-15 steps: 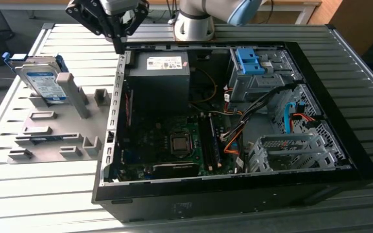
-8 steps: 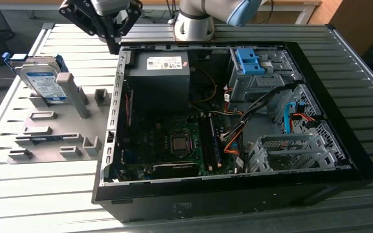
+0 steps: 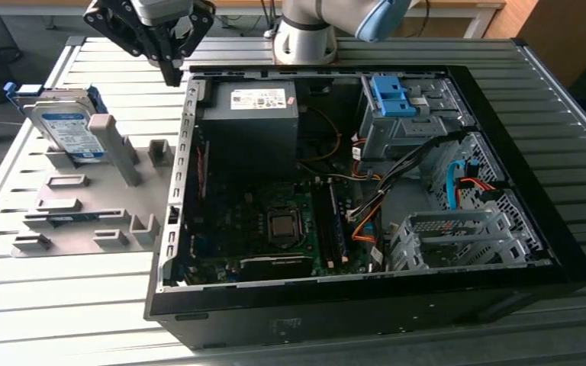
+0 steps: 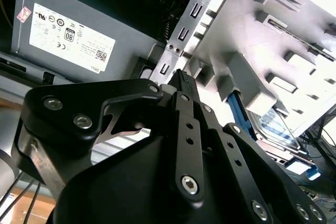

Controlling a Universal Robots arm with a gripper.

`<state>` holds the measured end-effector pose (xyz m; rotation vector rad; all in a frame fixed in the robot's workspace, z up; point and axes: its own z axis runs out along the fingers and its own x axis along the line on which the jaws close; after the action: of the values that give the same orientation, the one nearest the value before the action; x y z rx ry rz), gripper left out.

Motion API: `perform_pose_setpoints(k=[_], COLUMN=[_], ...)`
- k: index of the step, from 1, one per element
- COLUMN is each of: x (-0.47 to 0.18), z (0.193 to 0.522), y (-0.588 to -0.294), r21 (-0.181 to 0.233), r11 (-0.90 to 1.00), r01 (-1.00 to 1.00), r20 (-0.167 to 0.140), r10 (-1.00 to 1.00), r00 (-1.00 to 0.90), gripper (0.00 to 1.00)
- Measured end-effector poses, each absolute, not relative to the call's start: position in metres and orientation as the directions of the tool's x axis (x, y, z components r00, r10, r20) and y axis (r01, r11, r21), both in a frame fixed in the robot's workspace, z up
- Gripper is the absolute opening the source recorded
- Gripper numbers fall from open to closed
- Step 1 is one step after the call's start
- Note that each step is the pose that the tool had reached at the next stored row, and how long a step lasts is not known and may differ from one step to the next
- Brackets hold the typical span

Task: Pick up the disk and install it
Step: 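Reach for the disk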

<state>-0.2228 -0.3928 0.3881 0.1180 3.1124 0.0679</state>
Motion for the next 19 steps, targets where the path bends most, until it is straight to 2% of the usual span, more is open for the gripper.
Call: perform_pose_setpoints(k=[19], x=[-0.234], z=[0.386], y=[-0.392], r21=[0.044], r11=[0.996], r01=[0.075], r20=[-0.024], r10=[0.076], r00=[-0.997], gripper=[0.11])
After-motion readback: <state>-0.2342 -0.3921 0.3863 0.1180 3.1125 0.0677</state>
